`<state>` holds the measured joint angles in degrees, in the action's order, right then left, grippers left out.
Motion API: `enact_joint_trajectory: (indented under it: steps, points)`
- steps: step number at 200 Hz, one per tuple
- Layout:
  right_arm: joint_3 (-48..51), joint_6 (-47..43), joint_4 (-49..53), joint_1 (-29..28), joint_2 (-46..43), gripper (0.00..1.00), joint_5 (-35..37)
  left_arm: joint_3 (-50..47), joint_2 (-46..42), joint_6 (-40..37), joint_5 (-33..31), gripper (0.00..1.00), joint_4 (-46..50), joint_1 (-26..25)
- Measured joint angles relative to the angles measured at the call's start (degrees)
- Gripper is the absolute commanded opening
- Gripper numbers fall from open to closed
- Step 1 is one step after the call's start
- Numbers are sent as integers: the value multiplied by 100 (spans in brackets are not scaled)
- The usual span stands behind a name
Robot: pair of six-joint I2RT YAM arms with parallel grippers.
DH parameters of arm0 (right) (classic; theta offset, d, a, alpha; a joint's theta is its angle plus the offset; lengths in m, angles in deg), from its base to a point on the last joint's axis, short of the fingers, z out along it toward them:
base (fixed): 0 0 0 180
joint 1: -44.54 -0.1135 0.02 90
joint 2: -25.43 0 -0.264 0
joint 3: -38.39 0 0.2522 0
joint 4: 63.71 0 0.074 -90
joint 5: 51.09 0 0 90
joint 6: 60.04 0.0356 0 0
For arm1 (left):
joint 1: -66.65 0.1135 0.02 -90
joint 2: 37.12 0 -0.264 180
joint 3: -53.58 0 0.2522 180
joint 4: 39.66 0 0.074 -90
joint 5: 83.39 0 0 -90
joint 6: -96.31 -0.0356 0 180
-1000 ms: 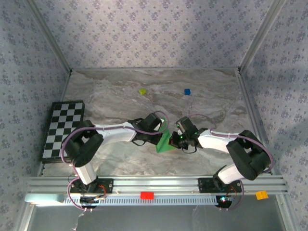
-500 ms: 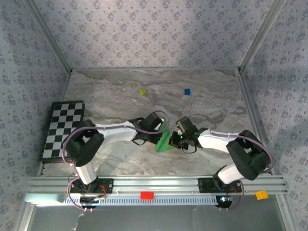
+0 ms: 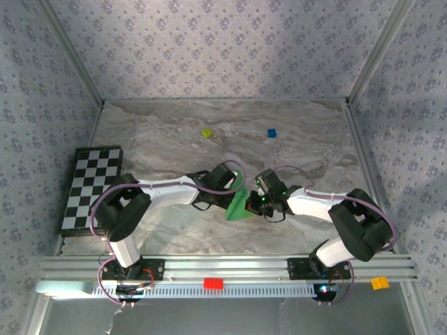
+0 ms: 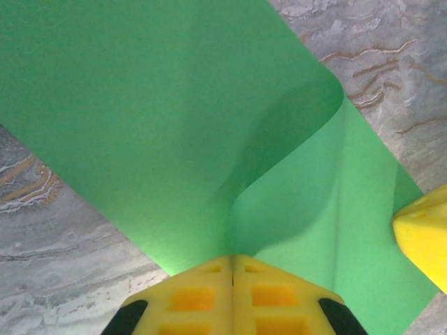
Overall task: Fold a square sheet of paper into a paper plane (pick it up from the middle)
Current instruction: Fold the triangle a second time at the center of the table.
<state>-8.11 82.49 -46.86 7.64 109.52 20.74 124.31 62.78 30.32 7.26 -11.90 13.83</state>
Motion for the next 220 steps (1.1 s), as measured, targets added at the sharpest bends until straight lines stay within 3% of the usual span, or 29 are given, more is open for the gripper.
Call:
enact_joint_trajectory:
  steps: [220]
  points:
    - [0,0,0,0,0,2,0,28,149,-63,-31,0,-24,0]
